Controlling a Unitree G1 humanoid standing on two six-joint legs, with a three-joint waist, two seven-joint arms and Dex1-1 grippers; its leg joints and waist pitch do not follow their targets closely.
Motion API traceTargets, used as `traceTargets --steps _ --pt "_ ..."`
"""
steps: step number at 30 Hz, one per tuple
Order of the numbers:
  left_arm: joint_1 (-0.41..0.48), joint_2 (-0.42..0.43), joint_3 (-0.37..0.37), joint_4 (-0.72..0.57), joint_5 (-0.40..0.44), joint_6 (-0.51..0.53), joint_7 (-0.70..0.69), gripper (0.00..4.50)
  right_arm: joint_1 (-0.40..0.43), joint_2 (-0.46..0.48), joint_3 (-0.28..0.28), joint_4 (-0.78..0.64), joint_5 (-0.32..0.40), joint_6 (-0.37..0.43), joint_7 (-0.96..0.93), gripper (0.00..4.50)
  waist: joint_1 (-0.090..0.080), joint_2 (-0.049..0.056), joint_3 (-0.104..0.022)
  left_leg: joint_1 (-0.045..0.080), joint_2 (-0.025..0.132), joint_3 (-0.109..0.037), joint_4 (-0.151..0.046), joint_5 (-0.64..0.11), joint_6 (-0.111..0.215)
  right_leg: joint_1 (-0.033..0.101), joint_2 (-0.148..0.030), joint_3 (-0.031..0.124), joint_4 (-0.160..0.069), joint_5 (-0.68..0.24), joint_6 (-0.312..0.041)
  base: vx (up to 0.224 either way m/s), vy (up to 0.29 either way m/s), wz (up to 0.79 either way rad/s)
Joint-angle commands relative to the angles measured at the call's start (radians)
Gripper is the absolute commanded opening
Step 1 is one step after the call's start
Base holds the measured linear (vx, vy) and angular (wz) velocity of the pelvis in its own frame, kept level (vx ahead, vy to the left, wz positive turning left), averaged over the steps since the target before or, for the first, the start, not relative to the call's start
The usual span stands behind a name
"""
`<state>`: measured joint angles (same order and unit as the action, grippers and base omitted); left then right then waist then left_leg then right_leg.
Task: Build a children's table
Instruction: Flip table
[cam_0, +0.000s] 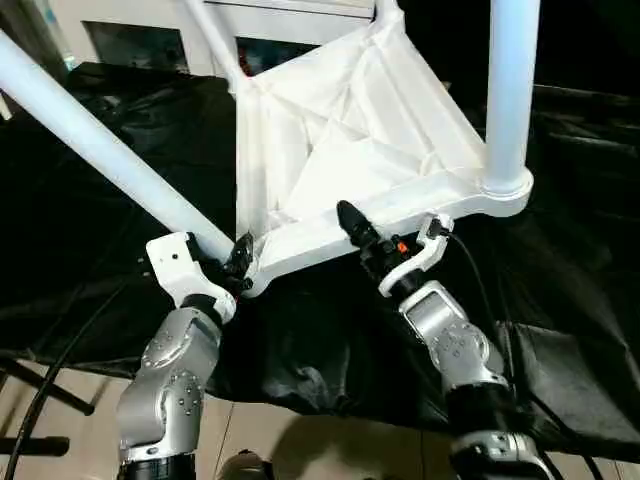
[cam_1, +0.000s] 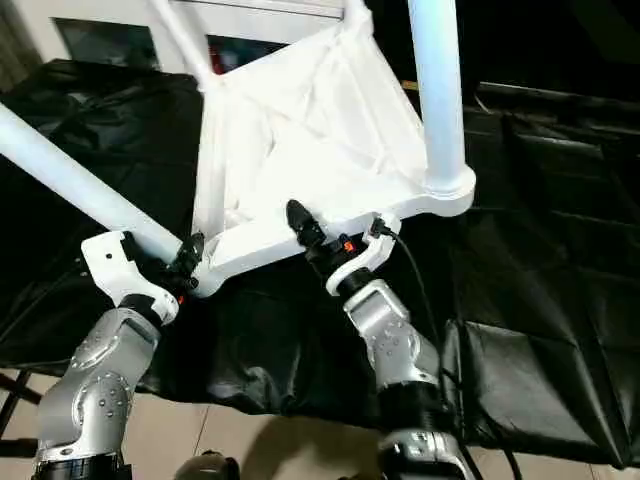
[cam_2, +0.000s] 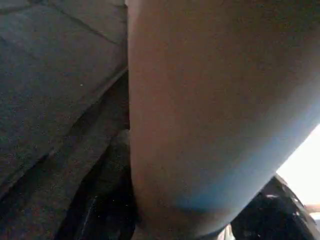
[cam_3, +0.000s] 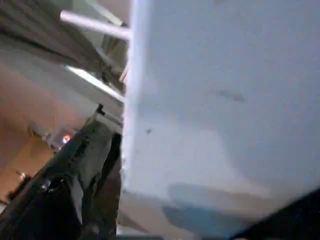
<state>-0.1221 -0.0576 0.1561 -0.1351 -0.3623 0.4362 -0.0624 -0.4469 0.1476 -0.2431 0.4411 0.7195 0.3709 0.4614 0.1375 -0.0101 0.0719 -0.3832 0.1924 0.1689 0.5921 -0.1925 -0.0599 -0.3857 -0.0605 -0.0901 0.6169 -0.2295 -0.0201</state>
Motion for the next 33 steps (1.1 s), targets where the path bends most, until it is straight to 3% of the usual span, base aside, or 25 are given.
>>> traceTargets --steps 1,2,6,8,12,21,26,27,31,32,33 --pt "0.011 -0.019 -0.046 -0.032 -0.039 0.004 -0.035 2.13 -0.038 0.008 -0.041 0.029 0.039 -0.013 -0.028 4.5 -0.003 0.002 -0.058 0.016 0.052 -0.018 -0.067 -0.002 0.058 0.051 -0.096 0.063 -0.047 0.154 -0.189 0.0 0.0 0.0" --pt "0.019 -0.004 -0.074 -0.035 -0.006 -0.006 -0.047 2.13 -0.064 0.016 -0.074 0.058 0.065 -0.016 -0.033 4.5 -0.004 0.001 -0.059 0.016 0.052 -0.018 -0.068 -0.007 0.063 0.051 -0.095 0.062 -0.047 0.148 -0.19 0.0 0.0 0.0" --pt "0.026 -0.004 -0.098 -0.04 0.023 -0.019 -0.051 2.13 -0.098 0.02 -0.107 0.103 0.093 -0.014 -0.031 4.21 -0.006 0.0 -0.061 0.015 0.051 -0.017 -0.064 0.024 0.068 0.052 -0.095 0.062 -0.043 0.173 -0.192 0.0 0.0 0.0" --pt "0.028 -0.004 -0.102 -0.041 0.028 -0.022 -0.052 2.13 -0.103 0.021 -0.11 0.11 0.098 -0.011 -0.02 3.88 -0.007 -0.002 -0.063 0.013 0.049 -0.016 -0.061 0.039 0.076 0.055 -0.095 0.062 -0.041 0.195 -0.198 0.0 0.0 0.0" --pt "0.028 -0.005 -0.097 -0.036 0.032 -0.036 -0.046 2.13 -0.103 0.021 -0.11 0.11 0.092 -0.012 -0.018 3.69 -0.007 -0.002 -0.063 0.013 0.05 -0.015 -0.06 0.045 0.089 0.052 -0.095 0.061 -0.04 0.187 -0.206 0.0 0.0 0.0" --pt "0.02 0.001 -0.086 -0.022 0.043 -0.054 -0.059 2.13 -0.126 0.012 -0.127 0.141 0.095 -0.022 0.003 2.89 -0.009 -0.004 -0.065 0.012 0.049 -0.013 -0.058 0.035 0.088 0.051 -0.096 0.062 -0.041 0.162 -0.212 0.0 0.0 0.0" --pt "0.009 0.027 -0.103 -0.011 0.059 -0.052 -0.082 2.13 -0.128 -0.007 -0.128 0.132 0.091 -0.017 0.014 2.46 -0.004 -0.002 -0.073 0.009 0.045 -0.013 -0.05 0.07 0.099 0.05 -0.091 0.062 -0.032 0.215 -0.209 0.0 0.0 0.0" --pt "0.009 0.033 -0.106 -0.011 0.058 -0.051 -0.09 2.69 -0.127 -0.01 -0.129 0.131 0.09 -0.017 0.014 2.33 -0.004 -0.002 -0.073 0.01 0.045 -0.012 -0.05 0.07 0.101 0.049 -0.091 0.061 -0.031 0.218 -0.211 0.0 0.0 0.0" --pt "0.034 0.072 -0.114 -0.033 0.016 -0.028 -0.173 3.19 -0.103 -0.027 -0.105 0.067 0.062 -0.022 0.014 2.04 0.006 0.004 -0.083 0.014 0.048 -0.012 -0.043 0.094 0.095 0.046 -0.089 0.06 -0.024 0.242 -0.225 0.0 0.0 0.0" --pt "0.04 0.073 -0.117 -0.037 0.016 -0.027 -0.178 3.19 -0.097 -0.035 -0.104 0.05 0.061 -0.019 0.014 2.04 0.007 0.012 -0.093 0.013 0.047 -0.014 -0.038 0.116 0.096 0.049 -0.088 0.059 -0.018 0.27 -0.223 0.0 0.0 0.0" --pt "0.05 0.086 -0.114 -0.034 0.012 -0.028 -0.196 3.27 -0.094 -0.042 -0.105 0.038 0.054 -0.027 0.006 2.02 0.006 0.009 -0.092 0.012 0.047 -0.013 -0.038 0.121 0.098 0.048 -0.087 0.059 -0.018 0.281 -0.222 0.0 0.0 0.0"
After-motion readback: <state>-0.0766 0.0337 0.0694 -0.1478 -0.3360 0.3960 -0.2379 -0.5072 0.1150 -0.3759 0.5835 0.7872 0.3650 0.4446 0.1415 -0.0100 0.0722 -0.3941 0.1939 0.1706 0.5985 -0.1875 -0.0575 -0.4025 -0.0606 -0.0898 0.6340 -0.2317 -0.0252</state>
